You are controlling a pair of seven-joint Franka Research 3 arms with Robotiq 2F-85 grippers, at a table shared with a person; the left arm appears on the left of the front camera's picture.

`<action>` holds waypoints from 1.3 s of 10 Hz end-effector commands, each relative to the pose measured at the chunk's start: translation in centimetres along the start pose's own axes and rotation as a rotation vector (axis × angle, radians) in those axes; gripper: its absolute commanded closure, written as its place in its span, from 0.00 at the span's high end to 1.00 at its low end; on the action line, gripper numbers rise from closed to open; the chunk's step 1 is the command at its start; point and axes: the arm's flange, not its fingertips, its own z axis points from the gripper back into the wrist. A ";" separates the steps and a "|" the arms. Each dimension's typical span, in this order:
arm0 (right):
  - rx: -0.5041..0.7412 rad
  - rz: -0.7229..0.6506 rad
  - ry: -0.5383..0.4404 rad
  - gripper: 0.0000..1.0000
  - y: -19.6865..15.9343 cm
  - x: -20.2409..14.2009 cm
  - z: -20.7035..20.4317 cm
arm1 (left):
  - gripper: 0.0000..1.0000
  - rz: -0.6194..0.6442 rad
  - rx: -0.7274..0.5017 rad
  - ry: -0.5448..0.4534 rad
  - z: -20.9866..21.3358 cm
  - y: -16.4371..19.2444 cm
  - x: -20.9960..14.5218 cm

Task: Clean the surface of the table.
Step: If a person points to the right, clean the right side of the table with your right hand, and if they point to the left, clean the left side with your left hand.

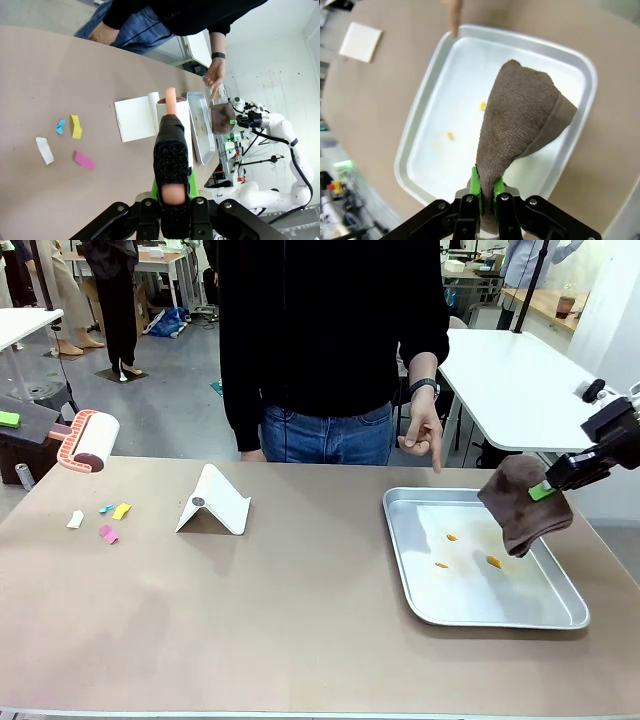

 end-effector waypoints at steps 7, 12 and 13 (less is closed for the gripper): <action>-0.267 -0.037 0.191 0.11 1.6 1.4 -7.9 | 0.00 -0.018 -0.026 -0.017 0.1 -0.2 0.0; -0.130 -0.038 0.241 0.11 4.1 1.9 -13.8 | 0.00 -0.018 -0.026 -0.017 0.1 -0.2 0.0; -0.104 -0.051 0.235 0.11 4.5 2.0 -14.6 | 0.00 -0.018 -0.026 -0.017 0.1 -0.2 0.0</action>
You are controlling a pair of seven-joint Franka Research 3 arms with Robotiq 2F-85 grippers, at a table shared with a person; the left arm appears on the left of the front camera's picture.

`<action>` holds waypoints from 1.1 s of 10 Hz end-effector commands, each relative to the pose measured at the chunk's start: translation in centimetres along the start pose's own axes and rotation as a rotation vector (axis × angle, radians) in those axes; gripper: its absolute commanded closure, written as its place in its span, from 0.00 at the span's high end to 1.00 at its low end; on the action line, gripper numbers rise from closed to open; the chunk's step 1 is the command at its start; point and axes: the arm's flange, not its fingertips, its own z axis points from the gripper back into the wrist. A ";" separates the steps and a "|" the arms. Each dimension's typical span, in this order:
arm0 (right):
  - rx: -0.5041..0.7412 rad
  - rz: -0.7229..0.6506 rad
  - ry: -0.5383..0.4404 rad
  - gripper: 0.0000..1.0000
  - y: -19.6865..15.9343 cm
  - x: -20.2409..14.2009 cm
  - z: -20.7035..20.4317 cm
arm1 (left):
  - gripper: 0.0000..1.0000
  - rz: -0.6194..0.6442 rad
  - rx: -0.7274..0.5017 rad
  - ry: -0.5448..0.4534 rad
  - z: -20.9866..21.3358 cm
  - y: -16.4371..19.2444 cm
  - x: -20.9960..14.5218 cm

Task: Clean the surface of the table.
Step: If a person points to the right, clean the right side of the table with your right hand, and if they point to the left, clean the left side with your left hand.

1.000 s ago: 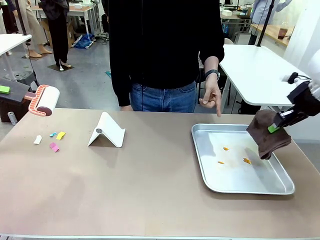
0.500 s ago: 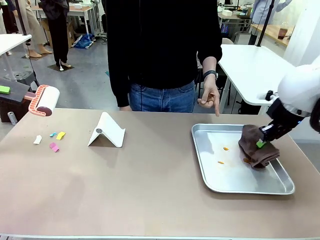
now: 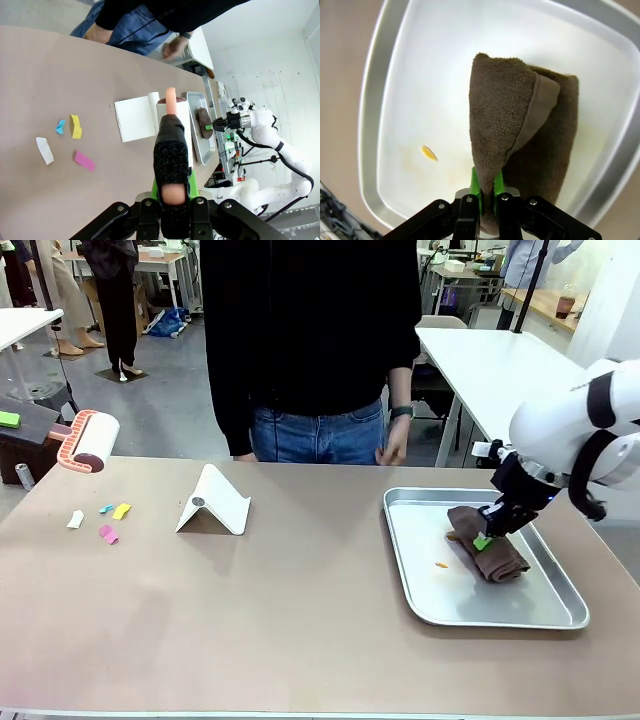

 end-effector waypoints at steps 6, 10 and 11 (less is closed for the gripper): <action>0.174 0.033 -0.004 0.11 4.5 1.2 -2.6 | 0.00 -0.018 -0.025 -0.018 0.1 -0.3 0.0; 0.186 0.072 0.068 0.11 8.3 2.2 -5.1 | 0.00 -0.018 -0.025 -0.018 0.1 -0.3 0.0; 0.154 0.062 0.060 0.11 8.1 2.3 -5.2 | 0.00 -0.018 -0.025 -0.018 0.1 -0.3 0.0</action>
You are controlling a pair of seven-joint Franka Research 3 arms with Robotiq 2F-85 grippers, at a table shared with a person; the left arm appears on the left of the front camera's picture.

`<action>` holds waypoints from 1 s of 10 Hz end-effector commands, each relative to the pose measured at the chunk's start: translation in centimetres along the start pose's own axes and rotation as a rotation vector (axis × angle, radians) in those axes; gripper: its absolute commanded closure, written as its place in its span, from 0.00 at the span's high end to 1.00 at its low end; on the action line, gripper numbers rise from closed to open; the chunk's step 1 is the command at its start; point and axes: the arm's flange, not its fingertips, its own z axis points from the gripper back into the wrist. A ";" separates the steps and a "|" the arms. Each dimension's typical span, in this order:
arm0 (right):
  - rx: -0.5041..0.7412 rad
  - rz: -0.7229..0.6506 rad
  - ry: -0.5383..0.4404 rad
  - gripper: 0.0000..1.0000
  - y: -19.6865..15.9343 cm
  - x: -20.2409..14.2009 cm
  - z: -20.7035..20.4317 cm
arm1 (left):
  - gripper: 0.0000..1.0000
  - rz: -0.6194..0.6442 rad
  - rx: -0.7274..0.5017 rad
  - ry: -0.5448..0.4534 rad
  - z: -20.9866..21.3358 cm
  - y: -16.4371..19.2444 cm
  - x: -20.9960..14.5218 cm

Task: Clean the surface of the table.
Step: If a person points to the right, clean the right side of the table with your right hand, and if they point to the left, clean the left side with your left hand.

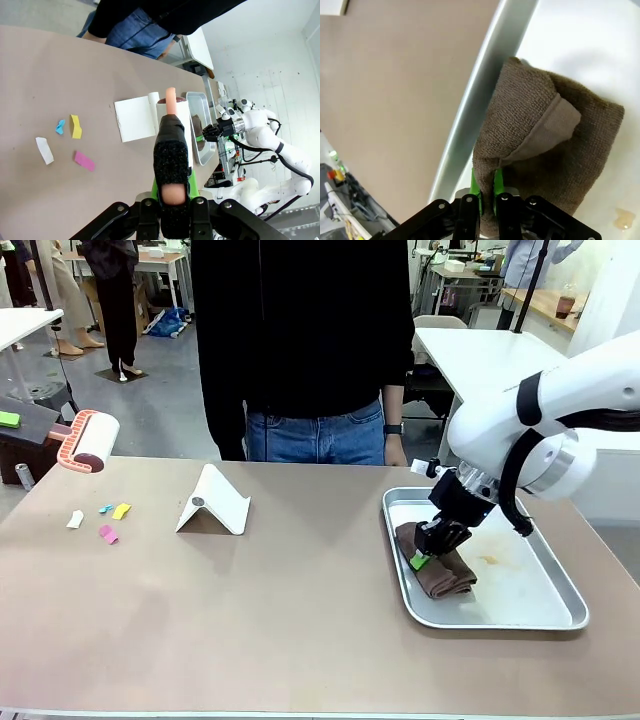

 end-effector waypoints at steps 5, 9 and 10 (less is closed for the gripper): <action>-0.073 -0.067 -0.043 0.11 -2.0 0.6 0.6 | 0.00 -0.018 -0.025 -0.018 0.1 -0.3 0.0; -0.135 -0.166 -0.077 0.11 -4.5 0.6 1.6 | 0.00 -0.018 -0.025 -0.018 0.1 -0.3 0.0; -0.150 -0.197 -0.084 0.11 -5.3 0.5 2.0 | 0.00 -0.018 -0.025 -0.018 0.1 -0.3 0.0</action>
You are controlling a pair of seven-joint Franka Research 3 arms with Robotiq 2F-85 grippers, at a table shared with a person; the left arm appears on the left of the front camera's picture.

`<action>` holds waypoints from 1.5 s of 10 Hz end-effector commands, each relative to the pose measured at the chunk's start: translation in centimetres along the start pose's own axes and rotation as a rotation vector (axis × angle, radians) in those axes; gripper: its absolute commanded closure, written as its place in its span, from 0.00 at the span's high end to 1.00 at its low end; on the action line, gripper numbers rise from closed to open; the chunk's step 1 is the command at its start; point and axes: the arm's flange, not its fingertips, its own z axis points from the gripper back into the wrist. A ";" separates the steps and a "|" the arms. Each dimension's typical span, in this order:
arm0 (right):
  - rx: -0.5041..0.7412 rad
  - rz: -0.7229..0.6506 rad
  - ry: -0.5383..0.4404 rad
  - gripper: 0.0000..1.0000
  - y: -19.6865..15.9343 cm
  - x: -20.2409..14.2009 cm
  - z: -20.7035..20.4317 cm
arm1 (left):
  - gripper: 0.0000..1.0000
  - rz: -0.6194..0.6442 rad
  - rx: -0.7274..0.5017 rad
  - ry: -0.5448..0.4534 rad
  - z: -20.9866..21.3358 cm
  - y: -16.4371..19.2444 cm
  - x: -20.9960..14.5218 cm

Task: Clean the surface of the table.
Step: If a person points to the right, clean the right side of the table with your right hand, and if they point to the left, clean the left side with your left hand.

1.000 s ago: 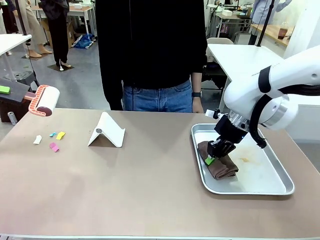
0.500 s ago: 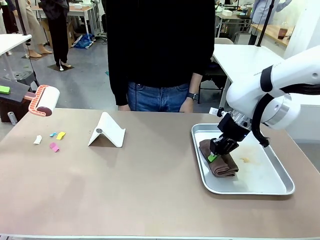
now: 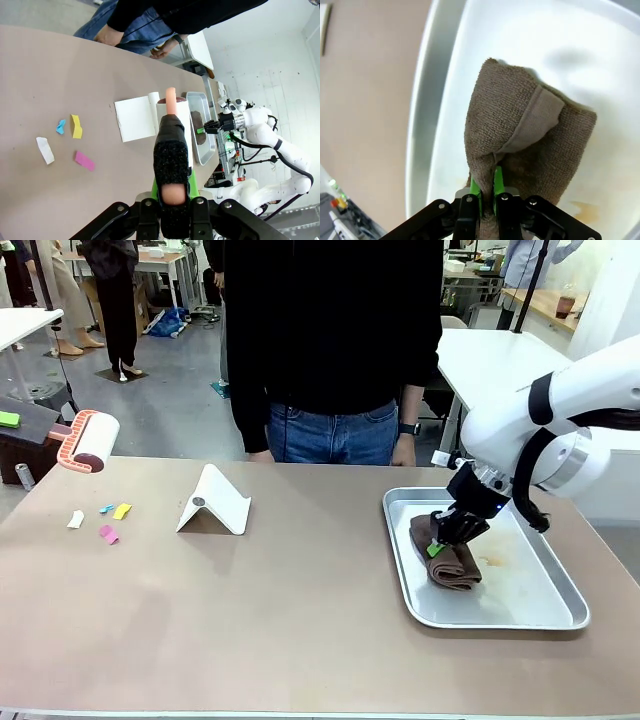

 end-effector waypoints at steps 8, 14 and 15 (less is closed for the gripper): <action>0.014 -0.180 -0.108 0.11 -5.7 0.3 3.0 | 0.00 -0.018 -0.025 -0.018 0.1 -0.3 0.0; 0.576 -0.146 -0.178 0.11 -8.3 -2.2 9.4 | 0.00 -0.018 -0.025 -0.018 0.1 -0.3 0.0; 0.704 -0.124 -0.178 0.11 -9.2 -3.4 10.7 | 0.00 -0.018 -0.025 -0.018 0.1 -0.3 0.0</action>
